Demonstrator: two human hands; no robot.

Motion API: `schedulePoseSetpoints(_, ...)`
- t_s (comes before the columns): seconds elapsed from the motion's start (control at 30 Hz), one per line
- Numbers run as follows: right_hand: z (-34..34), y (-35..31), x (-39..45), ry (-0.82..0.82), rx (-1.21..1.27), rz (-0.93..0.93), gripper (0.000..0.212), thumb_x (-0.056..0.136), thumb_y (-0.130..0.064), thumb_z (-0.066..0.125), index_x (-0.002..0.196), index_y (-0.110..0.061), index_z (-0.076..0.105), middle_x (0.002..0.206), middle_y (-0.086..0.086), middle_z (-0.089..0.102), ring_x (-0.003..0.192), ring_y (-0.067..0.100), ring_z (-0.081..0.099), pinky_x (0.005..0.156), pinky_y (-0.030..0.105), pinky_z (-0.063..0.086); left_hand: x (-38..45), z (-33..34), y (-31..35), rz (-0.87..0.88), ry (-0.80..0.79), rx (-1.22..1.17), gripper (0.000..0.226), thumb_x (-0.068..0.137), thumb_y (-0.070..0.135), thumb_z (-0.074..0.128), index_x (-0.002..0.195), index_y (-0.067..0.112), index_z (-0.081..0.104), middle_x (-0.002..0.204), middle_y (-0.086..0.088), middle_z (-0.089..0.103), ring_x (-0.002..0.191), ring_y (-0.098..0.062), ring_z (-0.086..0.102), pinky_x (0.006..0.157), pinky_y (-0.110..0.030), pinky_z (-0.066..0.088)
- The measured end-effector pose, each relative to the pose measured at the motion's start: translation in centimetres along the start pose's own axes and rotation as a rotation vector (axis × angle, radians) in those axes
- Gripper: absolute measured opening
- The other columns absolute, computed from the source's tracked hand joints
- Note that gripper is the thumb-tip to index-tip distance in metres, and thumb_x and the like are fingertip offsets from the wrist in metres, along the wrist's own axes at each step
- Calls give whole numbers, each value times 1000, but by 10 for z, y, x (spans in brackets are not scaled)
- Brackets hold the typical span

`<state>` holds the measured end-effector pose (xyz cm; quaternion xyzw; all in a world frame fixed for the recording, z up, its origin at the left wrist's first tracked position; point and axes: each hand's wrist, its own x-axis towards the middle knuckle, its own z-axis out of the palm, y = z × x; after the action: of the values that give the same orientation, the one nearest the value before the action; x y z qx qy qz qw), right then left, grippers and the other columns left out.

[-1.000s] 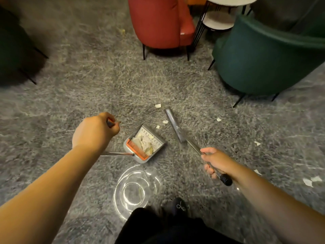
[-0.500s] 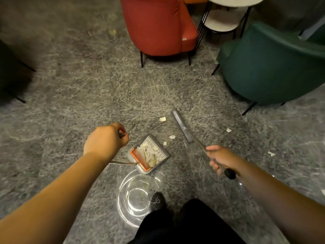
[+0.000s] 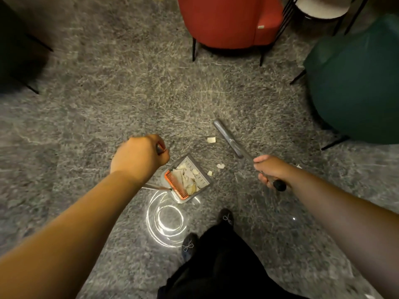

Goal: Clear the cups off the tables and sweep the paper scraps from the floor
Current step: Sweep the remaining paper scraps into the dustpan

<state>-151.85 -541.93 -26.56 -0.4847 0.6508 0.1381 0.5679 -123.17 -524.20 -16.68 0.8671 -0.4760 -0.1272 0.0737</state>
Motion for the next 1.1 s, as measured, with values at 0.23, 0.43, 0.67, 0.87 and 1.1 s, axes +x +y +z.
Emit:
schedulePoseSetpoints(0.23, 0, -21, 13, -117, -374, -24, 39, 100, -11, 38, 138, -18, 41, 74, 12, 54, 51, 16, 47, 42, 23, 38, 19, -3, 1, -28, -23, 14, 16, 82, 40, 70, 91, 27, 69, 57, 14, 45, 73, -29, 65, 57, -27, 43)
schedulePoseSetpoints(0.43, 8, 2, -18, -232, -392, -17, 33, 101, -12, 36, 133, -17, 43, 69, 9, 53, 46, 13, 47, 40, 20, 38, 34, -8, 7, 11, -50, -15, 13, 84, 36, 69, 91, 25, 69, 65, 6, 60, 71, -27, 64, 59, -31, 51)
schedulePoseSetpoints(0.67, 58, 23, -51, -339, -322, -7, 29, 101, -20, 38, 129, -24, 44, 61, 4, 53, 42, 9, 49, 35, 17, 38, 42, -8, 12, 72, -76, -26, 14, 85, 34, 69, 92, 21, 69, 74, -1, 67, 70, -26, 63, 59, -35, 54)
schedulePoseSetpoints(0.87, 87, 32, -80, -319, 67, 116, 20, 103, -19, 40, 120, -25, 49, 61, 5, 44, 29, 5, 39, 35, 12, 34, 28, -7, -4, 67, -51, -55, 15, 84, 35, 69, 91, 22, 69, 74, -4, 69, 70, -26, 62, 59, -30, 48)
schedulePoseSetpoints(1.1, 86, 62, -127, -194, 359, 117, 15, 103, -20, 39, 112, -26, 50, 60, 5, 41, 32, 5, 37, 36, 11, 31, 18, -14, 0, 157, -120, -87, 8, 84, 34, 69, 87, 27, 66, 79, -4, 69, 77, -28, 64, 65, -34, 53)
